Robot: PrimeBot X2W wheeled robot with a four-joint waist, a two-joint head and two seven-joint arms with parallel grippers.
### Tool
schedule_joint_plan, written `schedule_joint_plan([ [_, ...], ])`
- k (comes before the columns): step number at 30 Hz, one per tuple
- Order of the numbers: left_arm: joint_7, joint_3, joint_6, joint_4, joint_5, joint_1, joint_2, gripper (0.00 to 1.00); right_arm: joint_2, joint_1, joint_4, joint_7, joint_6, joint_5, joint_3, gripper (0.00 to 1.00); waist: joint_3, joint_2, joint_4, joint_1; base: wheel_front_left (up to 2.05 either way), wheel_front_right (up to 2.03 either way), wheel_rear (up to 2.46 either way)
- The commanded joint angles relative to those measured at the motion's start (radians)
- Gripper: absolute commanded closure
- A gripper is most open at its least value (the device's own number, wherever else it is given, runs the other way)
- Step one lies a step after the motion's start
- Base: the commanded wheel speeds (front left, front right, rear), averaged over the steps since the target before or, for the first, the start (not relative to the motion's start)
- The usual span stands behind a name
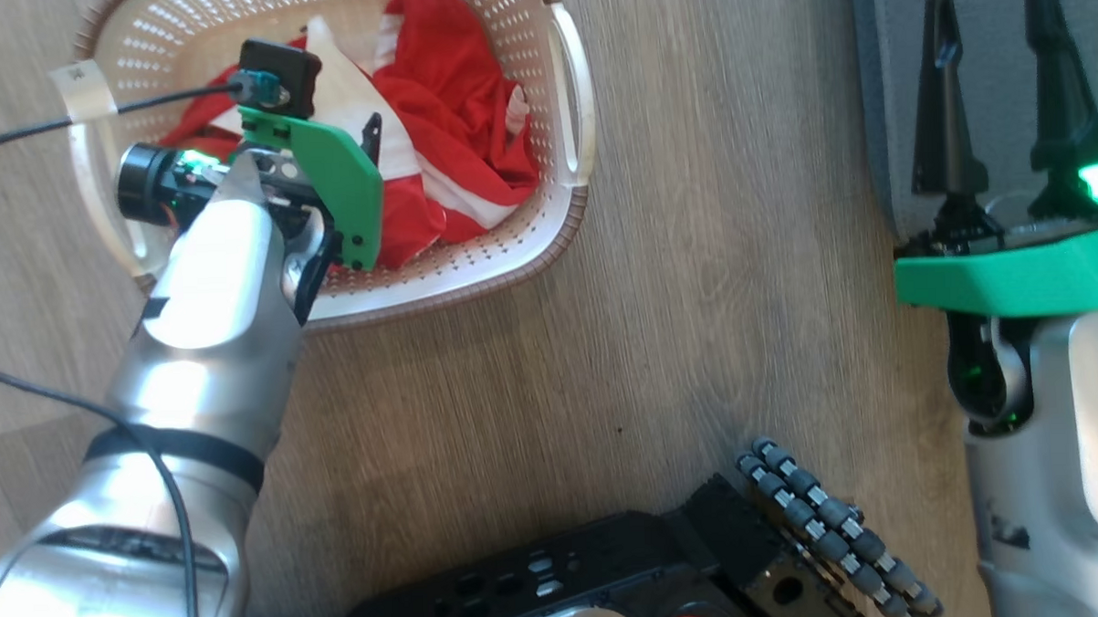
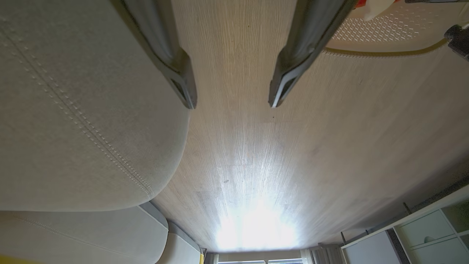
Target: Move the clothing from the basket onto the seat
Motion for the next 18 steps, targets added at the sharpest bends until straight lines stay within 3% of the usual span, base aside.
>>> schedule_joint_plan([
  [1, -0.010, 0.018, 0.009, 0.002, -0.007, -0.017, 0.020, 0.00, -0.006, 0.057, -0.035, -0.006, 0.000, 0.002, 0.011, 0.00, 0.023, 0.0000, -0.008, 0.0000, 0.00, 0.00, 0.00],
  [8, -0.020, 0.005, 0.030, 0.115, 0.005, -0.073, 0.045, 0.00, -0.006, 0.088, -0.071, -0.006, 0.000, 0.002, 0.002, 0.00, 0.071, 0.0000, -0.012, 0.0000, 0.00, 0.00, 0.00],
  [18, -0.029, -0.008, 0.008, 0.206, -0.012, -0.106, 0.041, 0.00, -0.006, 0.112, -0.091, -0.006, 0.000, 0.012, 0.007, 0.00, 0.098, 0.0000, -0.031, 0.0000, 0.00, 0.00, 0.00],
])
